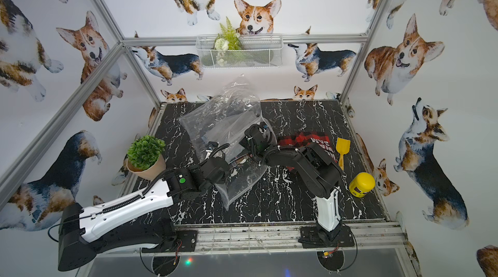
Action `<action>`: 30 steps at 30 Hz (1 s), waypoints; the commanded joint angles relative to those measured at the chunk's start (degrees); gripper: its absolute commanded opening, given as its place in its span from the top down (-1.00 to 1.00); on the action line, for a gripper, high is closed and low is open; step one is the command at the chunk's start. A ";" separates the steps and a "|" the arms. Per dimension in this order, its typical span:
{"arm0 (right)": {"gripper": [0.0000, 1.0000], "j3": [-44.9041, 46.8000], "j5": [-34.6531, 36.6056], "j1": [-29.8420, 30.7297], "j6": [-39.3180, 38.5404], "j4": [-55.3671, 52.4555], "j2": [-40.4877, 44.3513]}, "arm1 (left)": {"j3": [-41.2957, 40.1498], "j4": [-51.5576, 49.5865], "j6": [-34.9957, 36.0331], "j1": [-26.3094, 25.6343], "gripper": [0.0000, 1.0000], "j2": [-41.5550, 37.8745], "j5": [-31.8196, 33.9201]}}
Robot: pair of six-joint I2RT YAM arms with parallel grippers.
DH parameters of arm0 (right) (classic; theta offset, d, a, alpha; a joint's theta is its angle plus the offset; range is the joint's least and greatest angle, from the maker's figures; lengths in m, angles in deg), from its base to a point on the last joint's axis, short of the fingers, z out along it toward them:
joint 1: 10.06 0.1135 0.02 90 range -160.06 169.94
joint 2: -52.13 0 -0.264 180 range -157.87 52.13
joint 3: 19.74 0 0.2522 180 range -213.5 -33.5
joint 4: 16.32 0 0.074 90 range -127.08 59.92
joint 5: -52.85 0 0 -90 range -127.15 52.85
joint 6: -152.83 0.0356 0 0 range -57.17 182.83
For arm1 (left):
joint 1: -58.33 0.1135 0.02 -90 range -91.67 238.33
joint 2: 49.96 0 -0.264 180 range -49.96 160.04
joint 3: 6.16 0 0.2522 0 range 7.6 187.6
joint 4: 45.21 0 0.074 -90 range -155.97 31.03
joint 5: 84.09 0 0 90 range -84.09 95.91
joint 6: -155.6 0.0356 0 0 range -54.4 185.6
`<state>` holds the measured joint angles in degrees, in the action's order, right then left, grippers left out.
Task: Take the shirt out of the vacuum bag
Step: Take out the shirt from the vacuum bag.
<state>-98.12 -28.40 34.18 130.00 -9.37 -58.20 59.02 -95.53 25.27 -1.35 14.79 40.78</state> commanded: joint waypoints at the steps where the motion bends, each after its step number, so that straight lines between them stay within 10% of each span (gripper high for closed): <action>1: 1.00 0.05 -1.72 -0.11 0.44 -0.23 1.19 | -0.21 -1.46 -1.15 0.03 1.00 -0.15 0.64; 30: 1.00 22.36 -10.28 4.35 -6.15 -15.57 41.80 | 1.32 0.17 -1.31 0.08 1.00 3.89 2.04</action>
<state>-76.79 -38.71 38.34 125.74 -19.14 -22.24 59.98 -95.26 24.55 -1.38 18.39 41.85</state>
